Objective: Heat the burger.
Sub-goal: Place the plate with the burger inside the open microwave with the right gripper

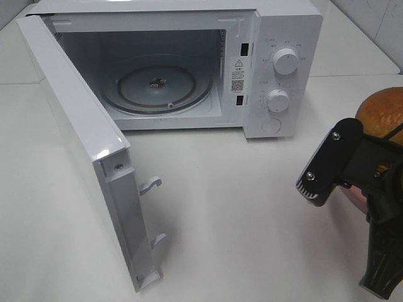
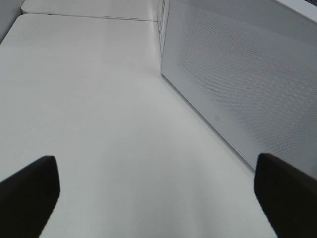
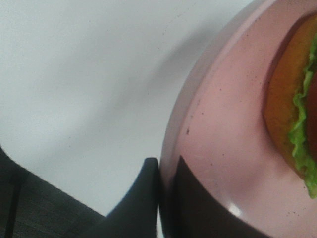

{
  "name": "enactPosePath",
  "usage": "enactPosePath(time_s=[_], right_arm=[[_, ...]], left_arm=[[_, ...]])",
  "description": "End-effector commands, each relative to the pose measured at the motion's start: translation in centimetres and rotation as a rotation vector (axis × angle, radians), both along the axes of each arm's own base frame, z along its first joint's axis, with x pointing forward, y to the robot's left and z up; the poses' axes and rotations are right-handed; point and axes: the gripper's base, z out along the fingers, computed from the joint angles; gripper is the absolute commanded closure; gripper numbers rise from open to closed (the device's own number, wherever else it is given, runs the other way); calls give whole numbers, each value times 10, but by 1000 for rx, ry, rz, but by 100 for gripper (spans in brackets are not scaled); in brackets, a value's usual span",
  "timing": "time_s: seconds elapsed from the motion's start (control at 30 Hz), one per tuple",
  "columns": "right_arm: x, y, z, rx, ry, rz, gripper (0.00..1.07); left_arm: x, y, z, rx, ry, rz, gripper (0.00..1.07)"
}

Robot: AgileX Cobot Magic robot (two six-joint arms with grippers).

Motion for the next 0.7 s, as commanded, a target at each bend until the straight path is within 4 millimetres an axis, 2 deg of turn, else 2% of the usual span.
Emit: enactPosePath(time_s=[0.03,0.7], right_arm=[[4,1,4,-24,-49,96,107],[8,18,6,-6,-83,421,107]], left_arm=[[0,0,1,-9,-17,-2,6],[0,0,1,-9,-17,-2,6]])
